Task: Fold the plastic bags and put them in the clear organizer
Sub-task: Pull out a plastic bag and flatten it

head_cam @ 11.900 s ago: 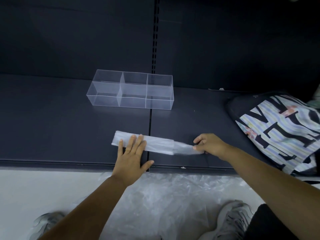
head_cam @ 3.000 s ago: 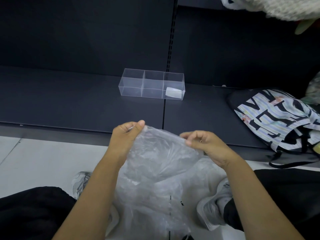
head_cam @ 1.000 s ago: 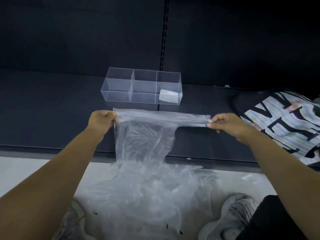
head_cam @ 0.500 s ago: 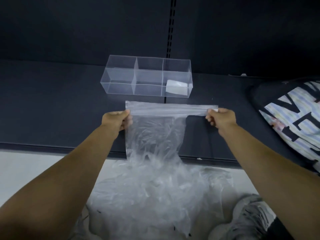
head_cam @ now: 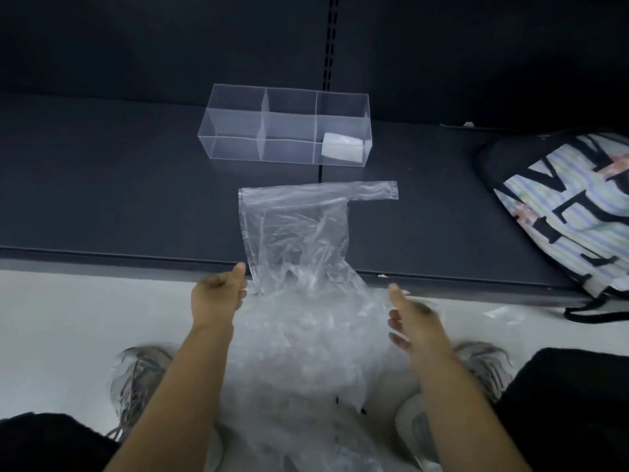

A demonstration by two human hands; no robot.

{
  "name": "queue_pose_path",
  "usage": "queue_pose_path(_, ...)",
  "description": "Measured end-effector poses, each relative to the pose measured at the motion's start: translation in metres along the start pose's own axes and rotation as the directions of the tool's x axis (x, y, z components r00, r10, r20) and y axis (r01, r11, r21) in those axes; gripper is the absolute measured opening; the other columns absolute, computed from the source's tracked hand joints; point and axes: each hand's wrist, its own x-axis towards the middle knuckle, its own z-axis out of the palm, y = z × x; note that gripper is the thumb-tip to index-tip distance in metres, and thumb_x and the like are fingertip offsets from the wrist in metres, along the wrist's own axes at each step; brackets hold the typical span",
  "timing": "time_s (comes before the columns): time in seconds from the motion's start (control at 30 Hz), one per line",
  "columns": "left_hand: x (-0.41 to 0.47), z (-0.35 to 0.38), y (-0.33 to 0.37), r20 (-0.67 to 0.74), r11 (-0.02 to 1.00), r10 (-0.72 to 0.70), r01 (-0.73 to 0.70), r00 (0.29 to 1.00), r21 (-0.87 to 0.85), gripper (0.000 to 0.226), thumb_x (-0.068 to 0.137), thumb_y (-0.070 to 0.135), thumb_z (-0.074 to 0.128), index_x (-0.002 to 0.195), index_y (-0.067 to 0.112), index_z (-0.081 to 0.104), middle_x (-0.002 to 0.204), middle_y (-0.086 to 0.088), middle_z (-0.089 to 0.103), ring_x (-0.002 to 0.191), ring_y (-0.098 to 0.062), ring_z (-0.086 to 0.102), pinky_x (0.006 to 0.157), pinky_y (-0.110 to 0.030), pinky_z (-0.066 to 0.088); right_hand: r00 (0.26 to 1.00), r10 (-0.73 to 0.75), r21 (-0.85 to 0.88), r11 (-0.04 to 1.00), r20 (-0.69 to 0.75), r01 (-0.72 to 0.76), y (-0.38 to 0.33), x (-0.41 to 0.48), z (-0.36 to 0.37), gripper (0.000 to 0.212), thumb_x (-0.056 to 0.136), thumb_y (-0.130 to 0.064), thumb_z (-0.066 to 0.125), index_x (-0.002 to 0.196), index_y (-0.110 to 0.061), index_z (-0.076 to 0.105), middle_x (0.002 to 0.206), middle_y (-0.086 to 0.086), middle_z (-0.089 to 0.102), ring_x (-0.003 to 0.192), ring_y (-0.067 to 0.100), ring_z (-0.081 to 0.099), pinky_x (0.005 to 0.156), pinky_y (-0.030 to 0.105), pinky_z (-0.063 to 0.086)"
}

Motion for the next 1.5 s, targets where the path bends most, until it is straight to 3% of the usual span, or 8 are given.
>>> queue_pose_path(0.23,-0.029,0.018,-0.013,0.281,0.922,-0.263,0.326,0.923,-0.207,0.03,0.087,0.047,0.063,0.096,0.018,0.059,0.098,0.002,0.067,0.094,-0.014,0.064,0.082,-0.03,0.05,1.0,-0.001,0.283,0.959,0.023,-0.005,0.021,-0.011,0.029,0.015,0.085,-0.023,0.072,0.079,-0.016,0.06,0.082,0.004,0.063,0.074,0.012,0.059,0.066,0.023,0.047)
queue_pose_path(0.43,-0.018,0.019,-0.01,0.156,0.894,-0.243,0.283,0.958,-0.347,0.019,0.09,0.031,0.066,0.087,0.013,0.061,0.078,0.0,0.066,0.073,-0.012,0.061,0.073,-0.025,0.051,0.993,-0.083,0.415,0.903,-0.078,0.108,-0.013,0.01,0.012,0.03,0.09,0.003,0.053,0.069,-0.017,0.046,0.055,0.003,0.055,0.049,0.011,0.046,0.045,0.018,0.036)
queue_pose_path(0.8,-0.003,0.008,-0.002,-0.106,0.997,0.071,-0.071,0.992,0.004,0.026,0.093,0.022,0.061,0.071,0.008,0.059,0.067,-0.007,0.061,0.059,-0.014,0.062,0.055,-0.02,0.043,0.849,-0.486,-0.441,0.821,-0.207,0.363,-0.065,0.064,-0.055,0.021,0.088,-0.023,0.065,0.082,-0.004,0.071,0.071,0.009,0.067,0.067,0.024,0.058,0.066,0.028,0.042)
queue_pose_path(0.97,-0.012,0.023,0.002,0.126,0.498,0.746,-0.672,0.654,0.548,0.021,0.098,0.008,0.045,0.091,0.002,0.065,0.096,-0.015,0.062,0.092,-0.033,0.056,0.08,-0.034,0.042,0.641,-0.652,-0.691,0.677,-0.405,0.251,-0.061,0.053,-0.036,0.037,0.083,-0.017,0.065,0.118,-0.009,0.056,0.125,0.021,0.05,0.117,0.042,0.046,0.095,0.048,0.038)
queue_pose_path(1.07,-0.005,0.048,0.009,0.433,0.264,0.678,-0.747,0.594,0.61,0.041,0.104,0.019,0.032,0.141,0.005,0.043,0.148,-0.013,0.041,0.139,-0.028,0.033,0.117,-0.036,0.02,0.473,-0.879,-0.723,0.359,-0.05,0.59,-0.062,0.029,0.027,0.041,0.087,-0.009,0.057,0.128,-0.006,0.055,0.136,0.019,0.047,0.126,0.037,0.042,0.106,0.044,0.033)
queue_pose_path(1.23,0.029,0.059,0.003,0.581,-0.09,0.489,-0.624,0.651,0.776,0.063,0.098,0.046,0.004,0.15,0.013,-0.014,0.16,-0.004,-0.017,0.146,-0.018,-0.018,0.119,-0.04,-0.01,0.39,-0.721,-0.599,-0.044,0.573,0.799,-0.043,0.018,0.124,0.051,0.103,-0.029,0.033,0.151,-0.013,0.024,0.16,0.006,0.016,0.148,0.019,0.007,0.12,0.033,-0.002)
queue_pose_path(1.37,0.043,0.056,-0.004,0.583,-0.121,0.539,-0.629,0.608,0.768,0.078,0.089,0.061,-0.011,0.151,0.013,-0.011,0.159,-0.002,-0.015,0.146,-0.017,-0.015,0.119,-0.04,-0.01,0.44,-0.644,-0.703,-0.221,0.625,0.675,-0.038,0.059,0.109,0.062,0.101,-0.05,0.02,0.154,-0.02,0.008,0.162,0.001,0.001,0.148,0.016,-0.005,0.118,0.035,-0.012)
queue_pose_path(1.5,0.045,0.056,-0.006,0.581,-0.104,0.543,-0.638,0.606,0.763,0.079,0.089,0.062,-0.009,0.152,0.014,-0.006,0.161,-0.002,-0.007,0.148,-0.017,-0.009,0.118,-0.039,-0.011,0.52,-0.711,-0.822,-0.145,0.473,0.55,-0.051,0.104,0.04,0.068,0.096,-0.058,0.017,0.154,-0.022,0.009,0.162,-0.001,0.002,0.149,0.016,-0.002,0.118,0.037,-0.01)
